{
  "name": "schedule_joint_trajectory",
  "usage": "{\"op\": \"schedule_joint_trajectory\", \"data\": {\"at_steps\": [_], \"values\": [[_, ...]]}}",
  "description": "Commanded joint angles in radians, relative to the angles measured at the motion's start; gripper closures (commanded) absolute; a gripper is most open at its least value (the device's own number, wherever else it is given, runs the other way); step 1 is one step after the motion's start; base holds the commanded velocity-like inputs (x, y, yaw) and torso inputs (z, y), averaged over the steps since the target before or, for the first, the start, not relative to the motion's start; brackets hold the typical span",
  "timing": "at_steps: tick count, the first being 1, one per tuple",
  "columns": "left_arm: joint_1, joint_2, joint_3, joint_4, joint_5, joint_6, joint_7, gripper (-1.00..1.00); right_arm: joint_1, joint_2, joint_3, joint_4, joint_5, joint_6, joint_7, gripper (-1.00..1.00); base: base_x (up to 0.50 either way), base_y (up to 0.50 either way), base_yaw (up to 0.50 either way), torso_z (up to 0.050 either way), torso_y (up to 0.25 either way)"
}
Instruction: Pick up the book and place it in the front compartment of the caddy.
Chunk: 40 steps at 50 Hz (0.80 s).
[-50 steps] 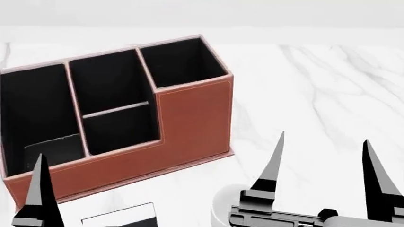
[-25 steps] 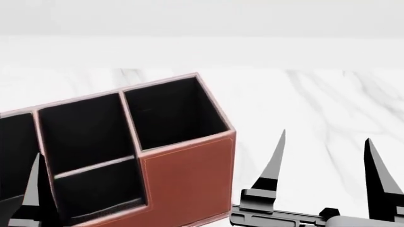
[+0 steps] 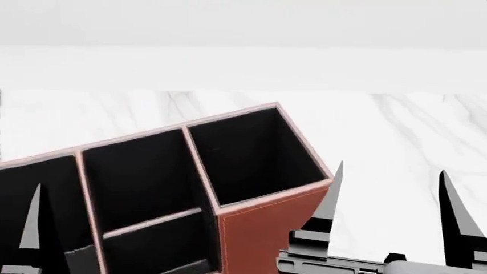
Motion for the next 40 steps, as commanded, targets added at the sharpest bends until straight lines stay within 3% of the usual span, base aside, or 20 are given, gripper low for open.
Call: {"op": "schedule_joint_trajectory", "data": {"at_steps": [1, 29, 40], "values": [[0.017, -0.005, -0.021, 0.001, -0.054, 0.032, -0.002, -1.00, -0.009, -0.003, 0.018, 0.007, 0.041, -0.023, -0.005, -1.00, 0.00, 0.00, 0.00, 0.049, 0.000], [0.005, -0.047, 0.004, 0.008, -0.092, 0.024, -0.048, -1.00, -0.005, 0.014, 0.004, 0.006, 0.052, -0.022, 0.013, -1.00, 0.00, 0.00, 0.00, 0.049, 0.000], [-0.031, -0.056, -0.028, 0.087, -0.306, 0.009, -0.026, -1.00, -0.004, 0.023, 0.001, 0.007, 0.061, -0.024, 0.021, -1.00, 0.00, 0.00, 0.00, 0.013, 0.000]]}}
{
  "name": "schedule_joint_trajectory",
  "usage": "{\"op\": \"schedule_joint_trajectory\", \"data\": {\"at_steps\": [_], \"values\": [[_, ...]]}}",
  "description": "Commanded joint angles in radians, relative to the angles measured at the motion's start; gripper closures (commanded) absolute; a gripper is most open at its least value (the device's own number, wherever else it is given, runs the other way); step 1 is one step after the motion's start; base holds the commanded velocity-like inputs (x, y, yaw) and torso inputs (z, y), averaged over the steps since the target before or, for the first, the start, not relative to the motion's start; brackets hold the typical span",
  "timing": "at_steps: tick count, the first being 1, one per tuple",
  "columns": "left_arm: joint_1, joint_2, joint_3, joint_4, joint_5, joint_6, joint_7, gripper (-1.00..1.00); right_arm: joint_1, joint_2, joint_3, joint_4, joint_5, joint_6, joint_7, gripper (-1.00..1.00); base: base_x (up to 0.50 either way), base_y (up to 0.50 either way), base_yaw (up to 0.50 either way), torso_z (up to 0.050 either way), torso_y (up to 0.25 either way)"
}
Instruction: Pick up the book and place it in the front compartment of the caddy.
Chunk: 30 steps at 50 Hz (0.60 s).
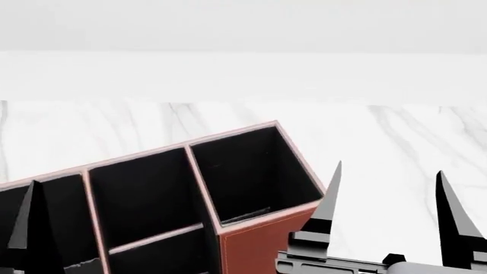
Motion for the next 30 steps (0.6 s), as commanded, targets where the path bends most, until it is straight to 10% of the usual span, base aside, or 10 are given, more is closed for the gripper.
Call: {"op": "schedule_joint_trajectory", "data": {"at_steps": [1, 4, 16, 30], "values": [[-0.030, -0.019, -0.011, 0.062, -0.141, -0.013, 0.016, -1.00, 0.000, 0.009, -0.005, 0.000, 0.008, -0.002, 0.008, -1.00, 0.00, 0.00, 0.00, 0.000, 0.000], [-0.042, -0.039, 0.018, 0.087, -0.084, 0.005, 0.033, -1.00, 0.002, 0.010, -0.003, -0.008, 0.014, 0.004, 0.010, -1.00, 0.00, 0.00, 0.00, 0.000, 0.000], [-0.083, -0.152, -0.047, 0.013, -0.656, -0.004, 0.220, -1.00, 0.006, 0.020, 0.014, -0.030, 0.036, 0.018, 0.019, -1.00, 0.00, 0.00, 0.00, 0.000, 0.000], [-0.225, -0.322, 0.023, 0.017, -0.817, -0.157, 0.268, -1.00, 0.012, 0.031, 0.000, -0.042, 0.042, 0.028, 0.028, -1.00, 0.00, 0.00, 0.00, 0.000, 0.000]]}}
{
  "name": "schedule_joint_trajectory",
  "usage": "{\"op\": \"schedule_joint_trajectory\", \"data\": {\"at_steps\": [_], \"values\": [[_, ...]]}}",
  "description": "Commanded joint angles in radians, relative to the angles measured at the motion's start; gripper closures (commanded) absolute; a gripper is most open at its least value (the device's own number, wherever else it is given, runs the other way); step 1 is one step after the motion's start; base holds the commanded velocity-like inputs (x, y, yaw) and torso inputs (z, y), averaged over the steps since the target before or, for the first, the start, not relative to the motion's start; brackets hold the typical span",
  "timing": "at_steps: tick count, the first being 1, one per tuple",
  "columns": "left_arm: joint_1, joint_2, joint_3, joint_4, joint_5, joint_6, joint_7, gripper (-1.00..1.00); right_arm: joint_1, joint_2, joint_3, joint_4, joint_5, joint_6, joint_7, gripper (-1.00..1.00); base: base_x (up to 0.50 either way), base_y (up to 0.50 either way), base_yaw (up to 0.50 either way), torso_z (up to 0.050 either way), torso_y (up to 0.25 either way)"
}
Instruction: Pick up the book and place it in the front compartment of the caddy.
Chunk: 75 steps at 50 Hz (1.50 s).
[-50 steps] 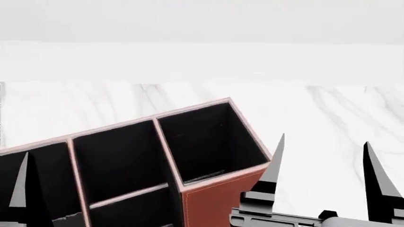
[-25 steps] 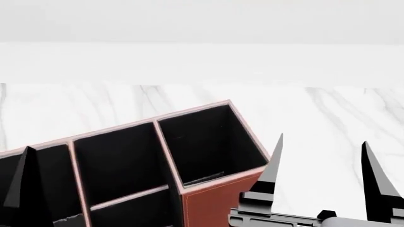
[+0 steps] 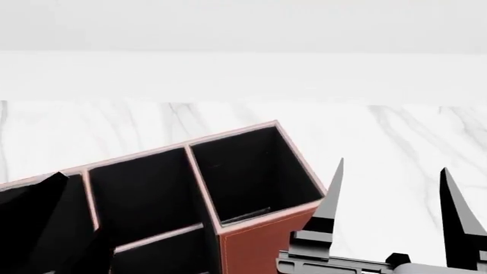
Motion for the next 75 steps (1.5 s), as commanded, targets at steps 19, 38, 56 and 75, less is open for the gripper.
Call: {"op": "schedule_joint_trajectory", "data": {"at_steps": [19, 38, 56, 75], "values": [[-0.144, -0.226, 0.102, 0.022, -0.233, -0.179, 0.155, -1.00, 0.004, 0.025, 0.002, -0.020, 0.027, 0.013, 0.021, -1.00, 0.00, 0.00, 0.00, 0.000, 0.000], [-0.254, -0.305, 0.244, -0.019, -0.215, -0.377, 0.169, -1.00, -0.001, 0.035, -0.006, -0.007, 0.033, -0.004, 0.033, -1.00, 0.00, 0.00, 0.00, 0.000, 0.000], [-0.540, -0.304, 0.439, -0.072, -0.265, -0.680, 0.031, -1.00, 0.000, 0.046, -0.014, -0.004, 0.040, -0.008, 0.045, -1.00, 0.00, 0.00, 0.00, 0.000, 0.000], [-0.690, -0.247, 0.567, -0.158, -0.289, -0.852, -0.003, -1.00, 0.003, 0.054, -0.025, 0.002, 0.046, -0.016, 0.055, -1.00, 0.00, 0.00, 0.00, 0.000, 0.000]]}}
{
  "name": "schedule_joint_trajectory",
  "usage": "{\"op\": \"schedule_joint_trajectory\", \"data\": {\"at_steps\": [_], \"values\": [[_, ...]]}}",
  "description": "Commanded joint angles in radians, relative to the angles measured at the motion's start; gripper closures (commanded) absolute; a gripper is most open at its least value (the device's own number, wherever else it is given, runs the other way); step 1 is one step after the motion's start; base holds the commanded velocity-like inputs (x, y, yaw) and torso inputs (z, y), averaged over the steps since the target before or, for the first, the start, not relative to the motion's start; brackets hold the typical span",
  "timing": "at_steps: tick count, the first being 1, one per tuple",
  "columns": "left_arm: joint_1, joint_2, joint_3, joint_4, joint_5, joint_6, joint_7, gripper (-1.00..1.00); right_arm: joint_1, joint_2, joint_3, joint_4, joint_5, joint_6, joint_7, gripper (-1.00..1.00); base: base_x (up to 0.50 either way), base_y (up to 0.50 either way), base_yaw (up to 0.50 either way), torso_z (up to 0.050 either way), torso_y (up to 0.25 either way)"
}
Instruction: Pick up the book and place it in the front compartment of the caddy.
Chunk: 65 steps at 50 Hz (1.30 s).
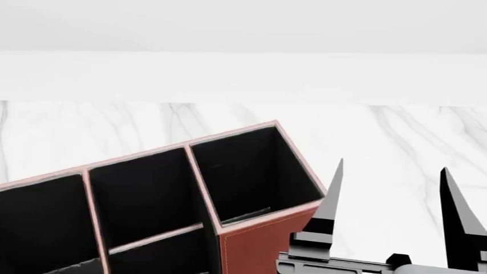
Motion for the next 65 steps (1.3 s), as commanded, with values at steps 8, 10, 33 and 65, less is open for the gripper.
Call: {"op": "schedule_joint_trajectory", "data": {"at_steps": [8, 10, 33, 65], "values": [[-0.091, 0.052, 0.160, -0.105, 0.053, -0.158, -0.031, -1.00, 0.005, 0.008, -0.007, -0.002, 0.011, -0.001, 0.012, -1.00, 0.00, 0.00, 0.00, 0.000, 0.000], [-0.093, 0.058, 0.173, -0.111, 0.055, -0.170, -0.036, -1.00, 0.005, 0.009, -0.007, -0.002, 0.012, -0.001, 0.013, -1.00, 0.00, 0.00, 0.00, 0.000, 0.000], [-0.099, 0.092, 0.229, -0.154, 0.019, -0.210, -0.071, -1.00, 0.006, 0.018, -0.020, 0.002, 0.021, -0.007, 0.026, -1.00, 0.00, 0.00, 0.00, 0.000, 0.000], [-0.029, 0.150, 0.382, -0.199, -0.027, -0.276, -0.205, -1.00, 0.008, 0.035, -0.030, 0.010, 0.032, -0.018, 0.042, -1.00, 0.00, 0.00, 0.00, 0.000, 0.000]]}}
